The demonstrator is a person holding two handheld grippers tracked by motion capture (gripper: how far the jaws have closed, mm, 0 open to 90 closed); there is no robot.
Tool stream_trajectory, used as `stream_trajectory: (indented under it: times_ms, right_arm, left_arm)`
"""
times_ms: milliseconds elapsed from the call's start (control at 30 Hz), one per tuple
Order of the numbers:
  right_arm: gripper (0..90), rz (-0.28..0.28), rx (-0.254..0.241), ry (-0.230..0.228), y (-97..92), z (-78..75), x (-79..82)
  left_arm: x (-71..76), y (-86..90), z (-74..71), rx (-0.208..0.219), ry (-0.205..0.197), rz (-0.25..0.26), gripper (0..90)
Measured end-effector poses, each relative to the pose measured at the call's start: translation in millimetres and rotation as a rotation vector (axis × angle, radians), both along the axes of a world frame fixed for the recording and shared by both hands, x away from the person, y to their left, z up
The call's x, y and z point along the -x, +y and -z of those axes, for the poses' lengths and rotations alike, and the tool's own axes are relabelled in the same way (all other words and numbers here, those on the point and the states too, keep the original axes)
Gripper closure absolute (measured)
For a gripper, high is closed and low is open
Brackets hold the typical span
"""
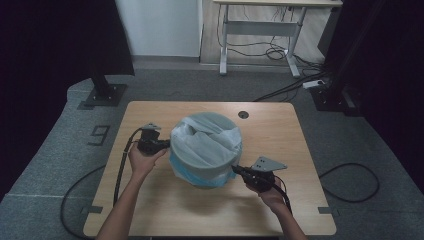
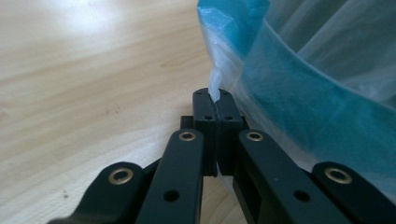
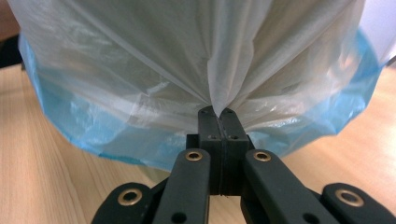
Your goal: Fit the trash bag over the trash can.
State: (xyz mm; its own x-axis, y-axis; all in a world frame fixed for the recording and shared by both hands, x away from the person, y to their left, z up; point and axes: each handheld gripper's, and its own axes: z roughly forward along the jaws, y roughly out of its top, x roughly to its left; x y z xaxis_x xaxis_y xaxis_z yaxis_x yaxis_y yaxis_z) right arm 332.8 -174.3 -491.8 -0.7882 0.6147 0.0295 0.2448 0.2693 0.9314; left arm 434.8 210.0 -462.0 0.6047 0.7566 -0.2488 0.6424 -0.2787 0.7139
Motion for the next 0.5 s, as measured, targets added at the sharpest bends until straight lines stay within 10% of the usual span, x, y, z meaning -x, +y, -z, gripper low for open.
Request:
stream_trajectory:
  times_ms: [500]
  right_arm:
    - [88.7,0.005,0.115,0.045,18.1,24.4,4.0]
  left_arm:
    - [5.4,-9.7,13.5,-0.039,0.037,0.022,90.0]
